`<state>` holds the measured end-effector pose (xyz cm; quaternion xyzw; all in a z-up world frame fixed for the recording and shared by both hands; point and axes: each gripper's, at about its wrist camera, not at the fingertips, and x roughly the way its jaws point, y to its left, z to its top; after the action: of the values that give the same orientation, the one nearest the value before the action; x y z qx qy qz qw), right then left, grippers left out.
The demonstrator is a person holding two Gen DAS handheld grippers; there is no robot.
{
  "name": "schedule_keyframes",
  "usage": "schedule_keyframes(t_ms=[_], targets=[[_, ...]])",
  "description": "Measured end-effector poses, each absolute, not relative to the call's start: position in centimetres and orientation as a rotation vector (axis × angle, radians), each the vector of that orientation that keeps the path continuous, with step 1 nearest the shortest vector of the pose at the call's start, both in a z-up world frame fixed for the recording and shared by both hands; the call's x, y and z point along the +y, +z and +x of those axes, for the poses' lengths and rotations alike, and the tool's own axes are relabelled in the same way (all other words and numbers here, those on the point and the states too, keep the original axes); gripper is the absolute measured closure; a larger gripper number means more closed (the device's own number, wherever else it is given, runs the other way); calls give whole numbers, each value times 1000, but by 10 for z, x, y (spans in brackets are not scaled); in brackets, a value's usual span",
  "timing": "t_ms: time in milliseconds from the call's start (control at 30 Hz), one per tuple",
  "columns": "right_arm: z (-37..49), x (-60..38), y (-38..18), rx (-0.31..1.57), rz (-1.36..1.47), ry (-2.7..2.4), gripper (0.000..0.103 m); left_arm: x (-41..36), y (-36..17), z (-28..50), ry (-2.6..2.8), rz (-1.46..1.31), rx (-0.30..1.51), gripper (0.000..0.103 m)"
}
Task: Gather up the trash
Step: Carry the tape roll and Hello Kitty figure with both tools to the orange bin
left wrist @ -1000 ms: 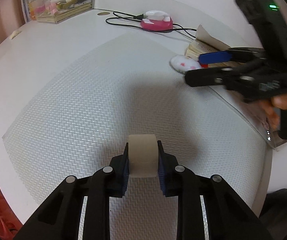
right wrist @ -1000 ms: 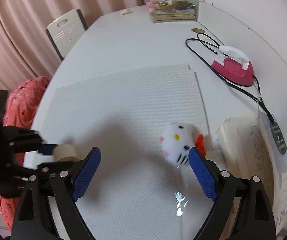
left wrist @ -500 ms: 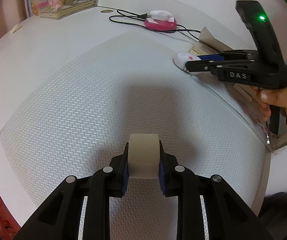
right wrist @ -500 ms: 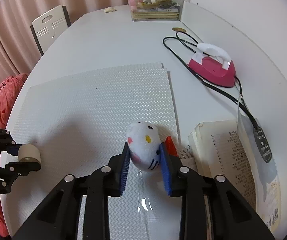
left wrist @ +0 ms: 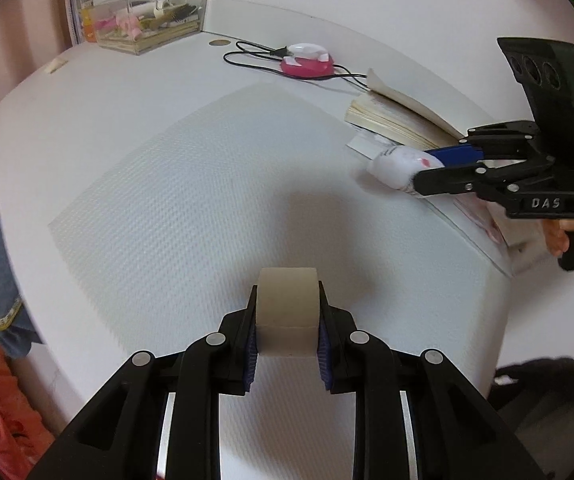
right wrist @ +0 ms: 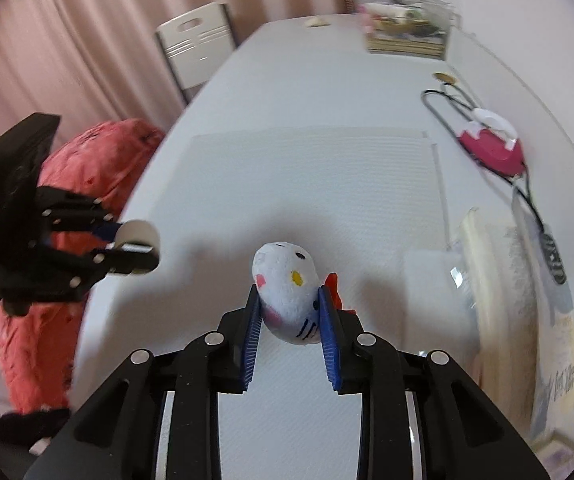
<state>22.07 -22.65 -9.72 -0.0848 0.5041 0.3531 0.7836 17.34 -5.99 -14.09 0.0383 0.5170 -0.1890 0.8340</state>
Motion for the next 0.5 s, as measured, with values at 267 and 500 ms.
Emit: schedule_keyframes(t_ms=[267,500], targets=[[164,-205,-75,1082,-203,893,75,-54,-114,105,-332,66,1079,77],[121,-158,-60,1063,-237,1029,75,-29,-102,45,-223,9,1068,77]])
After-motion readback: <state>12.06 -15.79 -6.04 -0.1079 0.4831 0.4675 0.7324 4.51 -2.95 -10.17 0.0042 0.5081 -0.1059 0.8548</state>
